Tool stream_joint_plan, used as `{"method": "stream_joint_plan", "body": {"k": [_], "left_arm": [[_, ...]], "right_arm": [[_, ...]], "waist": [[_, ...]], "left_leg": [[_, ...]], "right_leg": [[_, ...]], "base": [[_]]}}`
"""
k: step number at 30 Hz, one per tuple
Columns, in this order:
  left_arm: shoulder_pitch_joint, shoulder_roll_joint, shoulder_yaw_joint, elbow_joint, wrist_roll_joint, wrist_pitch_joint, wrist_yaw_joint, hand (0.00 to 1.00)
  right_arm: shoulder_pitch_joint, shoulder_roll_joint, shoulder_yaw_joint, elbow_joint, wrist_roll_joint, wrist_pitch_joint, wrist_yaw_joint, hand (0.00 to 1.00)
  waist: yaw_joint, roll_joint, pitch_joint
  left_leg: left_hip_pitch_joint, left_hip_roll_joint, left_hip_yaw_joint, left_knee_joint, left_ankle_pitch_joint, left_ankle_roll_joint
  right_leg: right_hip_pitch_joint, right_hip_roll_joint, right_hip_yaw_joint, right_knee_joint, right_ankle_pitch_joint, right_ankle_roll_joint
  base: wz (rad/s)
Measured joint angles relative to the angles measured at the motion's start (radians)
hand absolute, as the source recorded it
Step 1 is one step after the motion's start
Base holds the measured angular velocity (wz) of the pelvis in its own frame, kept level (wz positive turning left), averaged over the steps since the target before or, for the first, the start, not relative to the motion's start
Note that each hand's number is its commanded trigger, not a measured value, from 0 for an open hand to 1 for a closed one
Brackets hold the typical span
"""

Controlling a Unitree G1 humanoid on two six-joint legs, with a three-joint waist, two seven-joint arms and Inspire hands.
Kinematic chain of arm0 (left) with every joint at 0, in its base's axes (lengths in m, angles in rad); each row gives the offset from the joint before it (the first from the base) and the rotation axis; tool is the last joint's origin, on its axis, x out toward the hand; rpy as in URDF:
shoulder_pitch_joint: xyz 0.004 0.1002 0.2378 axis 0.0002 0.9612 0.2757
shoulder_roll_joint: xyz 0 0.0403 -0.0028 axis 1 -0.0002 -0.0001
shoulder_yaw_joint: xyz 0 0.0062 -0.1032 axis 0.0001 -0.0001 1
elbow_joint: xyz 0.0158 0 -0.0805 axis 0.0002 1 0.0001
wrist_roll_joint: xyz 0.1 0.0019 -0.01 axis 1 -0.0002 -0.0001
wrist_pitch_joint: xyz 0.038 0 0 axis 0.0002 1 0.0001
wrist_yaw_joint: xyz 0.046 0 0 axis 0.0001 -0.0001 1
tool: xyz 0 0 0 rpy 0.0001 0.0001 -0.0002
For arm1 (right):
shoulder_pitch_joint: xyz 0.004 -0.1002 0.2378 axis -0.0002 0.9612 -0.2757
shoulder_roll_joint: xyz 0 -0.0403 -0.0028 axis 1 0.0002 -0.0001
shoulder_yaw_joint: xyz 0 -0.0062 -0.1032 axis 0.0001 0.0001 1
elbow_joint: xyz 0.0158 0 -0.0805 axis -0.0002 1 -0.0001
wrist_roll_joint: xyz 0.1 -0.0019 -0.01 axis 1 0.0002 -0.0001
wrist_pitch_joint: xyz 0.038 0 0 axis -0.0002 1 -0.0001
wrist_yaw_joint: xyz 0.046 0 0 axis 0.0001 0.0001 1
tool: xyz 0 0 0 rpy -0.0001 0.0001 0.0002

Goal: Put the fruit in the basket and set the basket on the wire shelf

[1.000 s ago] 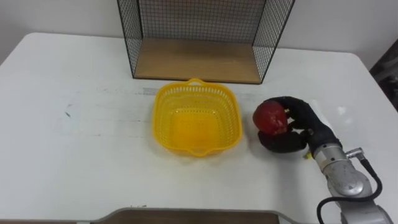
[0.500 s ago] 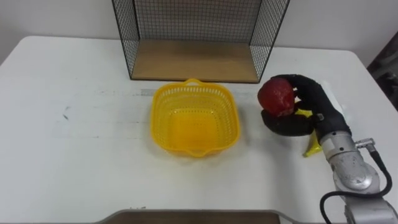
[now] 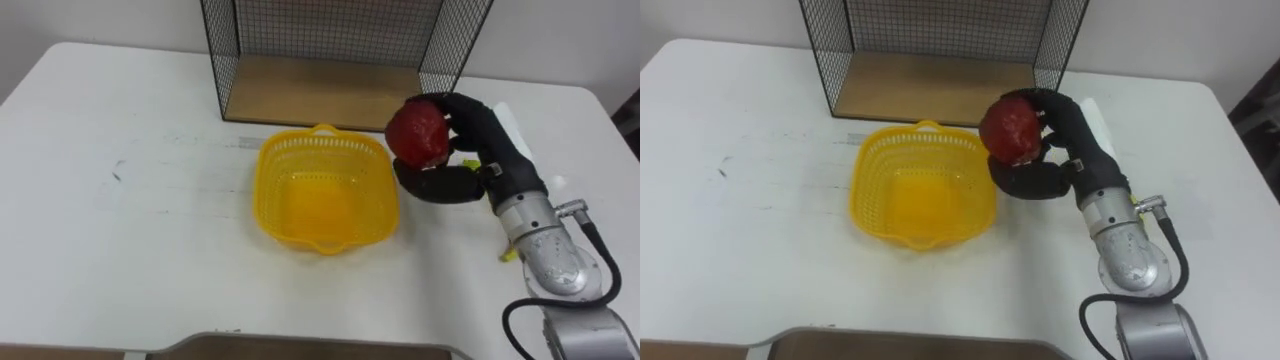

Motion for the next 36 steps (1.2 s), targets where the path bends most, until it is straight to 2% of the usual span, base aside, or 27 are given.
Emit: {"method": "stream_joint_plan", "body": {"k": [9,11,12,22,36], "left_arm": [[-0.003,-0.001,-0.001,-0.001,0.002,0.014,0.0,0.0],[-0.004,-0.001,-0.002,-0.001,0.001,0.014,0.0,0.0],[-0.004,-0.001,-0.002,-0.001,0.0,0.014,0.0,0.0],[-0.019,-0.001,-0.002,0.0,-0.003,0.014,0.0,0.0],[-0.02,-0.001,-0.002,0.0,-0.003,0.015,0.0,0.0]], "right_arm": [[0.0,0.003,0.008,-0.001,-0.003,0.033,0.064,1.0],[0.0,0.003,0.01,-0.001,-0.003,0.034,0.07,0.13],[0.0,0.003,0.013,-0.001,-0.003,0.034,0.07,0.0],[0.0,0.005,0.036,-0.003,-0.025,0.041,0.071,0.0],[0.0,0.005,0.036,-0.003,-0.037,0.042,0.071,0.0]], "waist": [[0.001,-0.007,-0.0043],[0.002,-0.007,-0.0042],[0.002,-0.007,-0.0041],[0.002,-0.003,-0.0012],[0.002,-0.003,-0.0016]], "left_leg": [[-0.015,0.0,0.0,0.005,0.0,0.0],[-0.016,0.0,0.0,0.005,0.0,0.0],[-0.016,0.0,0.0,0.005,0.0,0.0],[-0.018,0.0,0.0,0.003,0.0,0.0],[-0.02,0.0,0.0,0.003,0.0,0.0]], "right_leg": [[-0.014,0.0,-0.002,0.005,0.001,0.001],[-0.015,0.0,-0.002,0.004,0.001,0.001],[-0.015,0.0,-0.002,0.004,0.001,0.001],[-0.015,-0.001,-0.007,0.002,0.001,0.001],[-0.015,-0.001,-0.008,-0.001,0.001,0.001]], "base": [[0.0],[0.0],[0.0],[0.0],[0.0]]}}
